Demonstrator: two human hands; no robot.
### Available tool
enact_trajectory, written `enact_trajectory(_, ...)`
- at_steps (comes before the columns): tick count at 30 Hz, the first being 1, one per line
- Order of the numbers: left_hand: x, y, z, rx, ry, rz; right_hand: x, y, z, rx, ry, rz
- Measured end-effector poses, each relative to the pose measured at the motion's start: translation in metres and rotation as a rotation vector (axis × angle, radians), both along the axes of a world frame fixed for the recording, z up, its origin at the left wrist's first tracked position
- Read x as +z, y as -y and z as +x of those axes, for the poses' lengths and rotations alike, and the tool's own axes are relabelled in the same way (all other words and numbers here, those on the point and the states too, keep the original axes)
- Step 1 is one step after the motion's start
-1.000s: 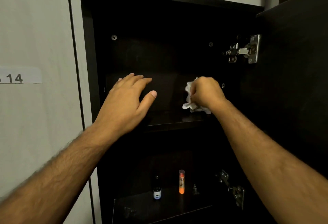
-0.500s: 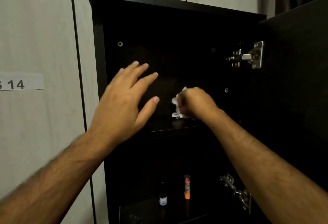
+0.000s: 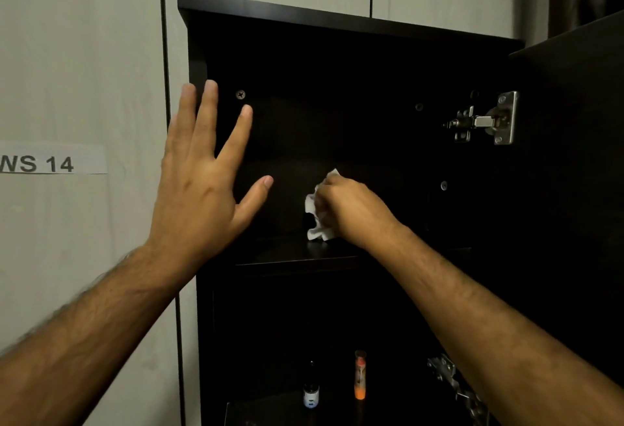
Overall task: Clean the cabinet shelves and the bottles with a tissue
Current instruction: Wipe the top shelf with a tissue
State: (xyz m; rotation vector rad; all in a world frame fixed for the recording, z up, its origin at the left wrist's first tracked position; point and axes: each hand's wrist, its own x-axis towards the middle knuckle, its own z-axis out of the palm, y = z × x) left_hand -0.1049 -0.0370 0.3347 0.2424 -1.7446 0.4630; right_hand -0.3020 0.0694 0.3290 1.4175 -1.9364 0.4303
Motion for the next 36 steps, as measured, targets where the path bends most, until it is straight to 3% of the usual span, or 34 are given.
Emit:
enact_trajectory(3, 0.002, 0.000, -0.001, 0.001, -0.010, -0.004, 0.018, -0.019, -0.020, -0.211, 0.157, -0.008)
enact_trajectory(8, 0.008, 0.003, -0.002, 0.017, -0.013, -0.007, 0.073, -0.030, -0.046, -0.067, 0.384, -0.618)
enact_trajectory(10, 0.009, 0.006, -0.002, 0.020, -0.018, -0.004, 0.080, -0.015, -0.038, -0.009, 0.399, -0.703)
enact_trajectory(12, 0.009, 0.007, -0.002, 0.021, -0.020, 0.004, 0.071, 0.004, -0.020, 0.163, 0.350, -0.625)
enact_trajectory(15, 0.009, 0.009, -0.002, 0.020, -0.014, 0.018, 0.035, 0.018, 0.004, 0.270, 0.022, -0.187)
enact_trajectory(17, 0.011, 0.009, -0.002, 0.026, -0.012, 0.015, 0.019, 0.011, 0.005, 0.250, -0.029, 0.088)
enact_trajectory(19, 0.013, 0.009, -0.001, 0.033, -0.015, 0.007, 0.021, -0.002, -0.009, 0.155, 0.018, 0.119)
enact_trajectory(21, 0.016, 0.010, -0.001, 0.034, -0.021, 0.002, 0.037, -0.012, -0.029, 0.109, 0.139, -0.096)
enact_trajectory(24, 0.019, 0.011, -0.002, 0.033, -0.025, 0.000, 0.074, -0.019, -0.053, 0.144, 0.378, -0.630)
enact_trajectory(27, 0.020, 0.011, -0.003, 0.024, -0.029, 0.005, 0.096, -0.002, -0.055, 0.135, 0.340, -0.798)
enact_trajectory(30, 0.021, 0.011, -0.004, 0.017, -0.032, 0.014, 0.087, 0.025, -0.018, 0.285, 0.159, -0.666)
enact_trajectory(32, 0.022, 0.010, -0.004, 0.010, -0.033, 0.025, 0.062, 0.039, -0.001, 0.420, -0.010, -0.403)
enact_trajectory(34, 0.024, 0.008, -0.004, 0.007, -0.032, 0.028, 0.040, 0.037, 0.001, 0.438, -0.037, -0.147)
enact_trajectory(36, 0.027, 0.007, -0.003, -0.002, -0.035, 0.026, 0.032, 0.023, -0.014, 0.356, -0.135, -0.171)
